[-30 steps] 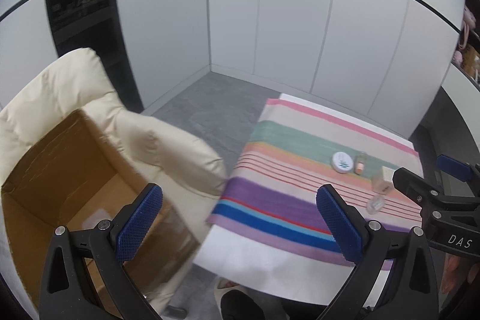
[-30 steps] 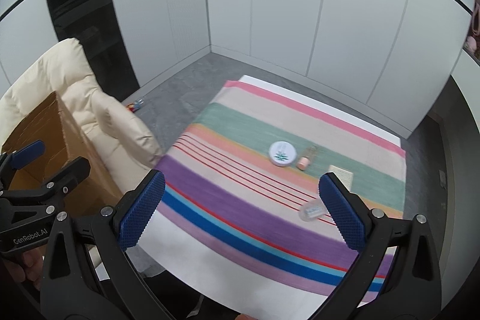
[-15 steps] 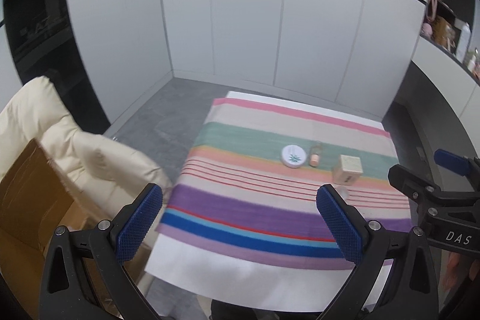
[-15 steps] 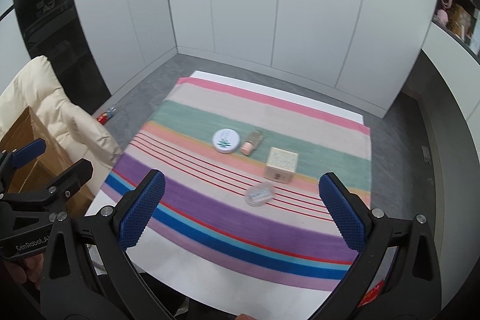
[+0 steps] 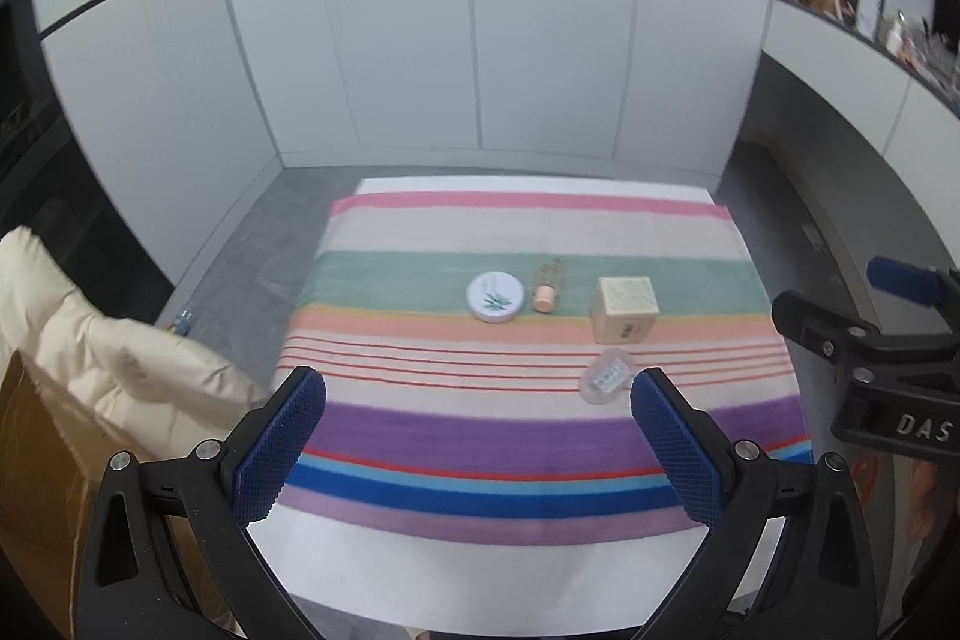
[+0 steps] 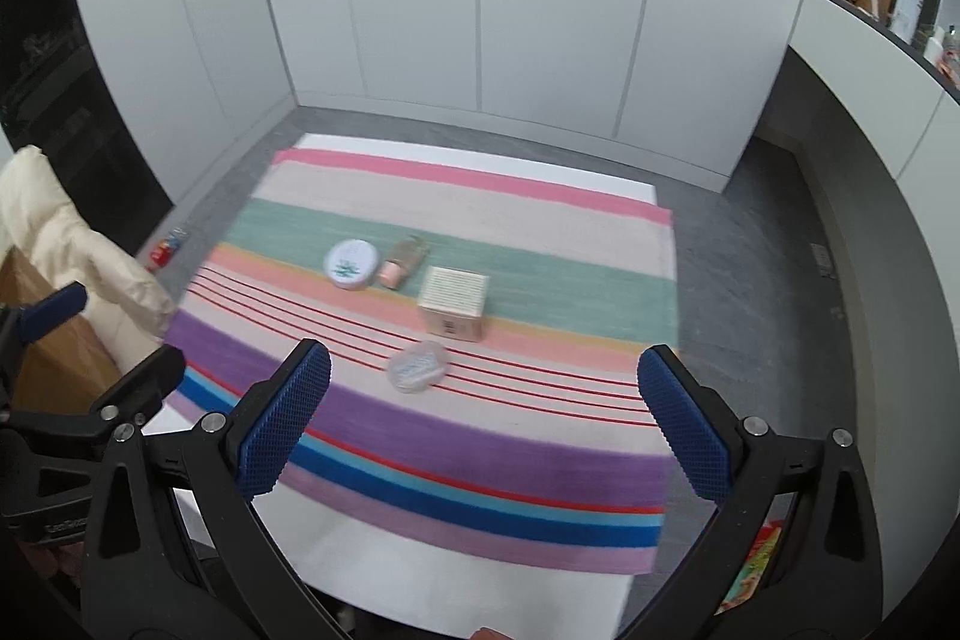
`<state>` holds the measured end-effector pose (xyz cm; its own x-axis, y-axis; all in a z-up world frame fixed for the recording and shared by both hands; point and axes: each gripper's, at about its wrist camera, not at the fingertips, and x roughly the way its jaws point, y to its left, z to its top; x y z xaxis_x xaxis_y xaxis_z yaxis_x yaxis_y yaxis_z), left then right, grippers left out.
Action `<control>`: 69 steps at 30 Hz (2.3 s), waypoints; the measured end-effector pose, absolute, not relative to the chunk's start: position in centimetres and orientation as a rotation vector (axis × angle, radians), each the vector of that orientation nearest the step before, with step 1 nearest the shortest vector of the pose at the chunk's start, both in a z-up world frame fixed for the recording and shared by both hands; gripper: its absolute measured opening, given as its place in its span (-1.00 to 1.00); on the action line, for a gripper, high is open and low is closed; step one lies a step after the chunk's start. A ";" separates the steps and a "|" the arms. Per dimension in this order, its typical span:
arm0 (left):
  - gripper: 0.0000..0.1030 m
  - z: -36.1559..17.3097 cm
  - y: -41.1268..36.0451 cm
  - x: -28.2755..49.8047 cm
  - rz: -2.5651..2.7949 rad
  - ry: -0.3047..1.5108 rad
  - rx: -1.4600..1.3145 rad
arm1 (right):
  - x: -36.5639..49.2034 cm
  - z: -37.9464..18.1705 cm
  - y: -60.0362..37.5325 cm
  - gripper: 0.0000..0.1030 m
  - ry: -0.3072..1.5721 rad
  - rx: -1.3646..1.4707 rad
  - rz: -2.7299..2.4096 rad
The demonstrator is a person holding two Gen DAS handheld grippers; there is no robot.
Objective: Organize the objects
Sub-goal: 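Move both tools back over the table toward the remaining items, then grasp the small clear case with the left tool while the right tool grasps the beige cube box, then carry the clear case and beige cube box with both tools over the cardboard box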
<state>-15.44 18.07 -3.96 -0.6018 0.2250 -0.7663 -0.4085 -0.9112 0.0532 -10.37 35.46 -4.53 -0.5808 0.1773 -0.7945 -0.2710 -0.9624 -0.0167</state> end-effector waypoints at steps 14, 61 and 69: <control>0.76 -13.5 24.7 -17.1 2.329 0.352 -1.265 | -10.5 -12.5 41.9 1.00 0.218 -1.432 2.418; -0.12 -18.4 19.6 -25.0 2.302 0.254 -1.343 | -22.9 -20.6 36.4 0.07 0.321 -1.591 2.495; -0.12 -13.2 20.7 -22.0 2.298 0.270 -1.266 | -18.0 -15.7 36.5 0.07 0.330 -1.539 2.522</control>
